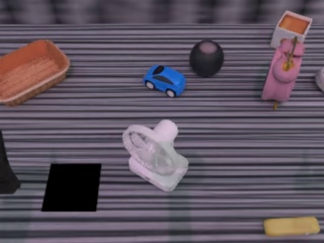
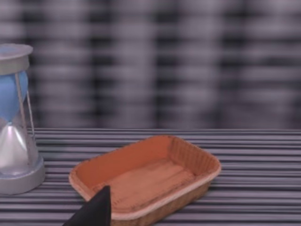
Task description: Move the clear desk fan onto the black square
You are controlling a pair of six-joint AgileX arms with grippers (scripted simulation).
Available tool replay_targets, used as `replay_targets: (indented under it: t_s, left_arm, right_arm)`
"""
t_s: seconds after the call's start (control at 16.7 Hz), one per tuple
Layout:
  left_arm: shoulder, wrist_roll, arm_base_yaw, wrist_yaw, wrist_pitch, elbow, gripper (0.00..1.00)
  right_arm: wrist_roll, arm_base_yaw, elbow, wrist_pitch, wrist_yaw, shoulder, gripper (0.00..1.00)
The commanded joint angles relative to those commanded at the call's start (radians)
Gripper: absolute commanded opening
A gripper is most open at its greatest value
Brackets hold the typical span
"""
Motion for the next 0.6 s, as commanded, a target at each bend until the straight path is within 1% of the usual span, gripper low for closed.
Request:
replay_targets:
  t_s: [0.18,0.3,0.42,0.6]
  left_arm:
    - [0.01,-0.01,-0.005,0.001,-0.01,0.01,1.0]
    - [0.062,-0.061,-0.031,0.003,-0.059,0.06,1.0]
    - [0.156,-0.149,-0.071,0.004,-0.142,0.152,1.0]
    - [0.373,-0.338,-0.151,0.005,-0.311,0.355,1.0]
  right_arm:
    - [0.0,0.0,0.0,0.0,0.0,0.0,1.0]
    - [0.0,0.0,0.0,0.0,0.0,0.0,1.0]
    - [0.0,0.0,0.0,0.0,0.0,0.0,1.0]
    - [0.0,0.0,0.0,0.0,0.0,0.0,1.0]
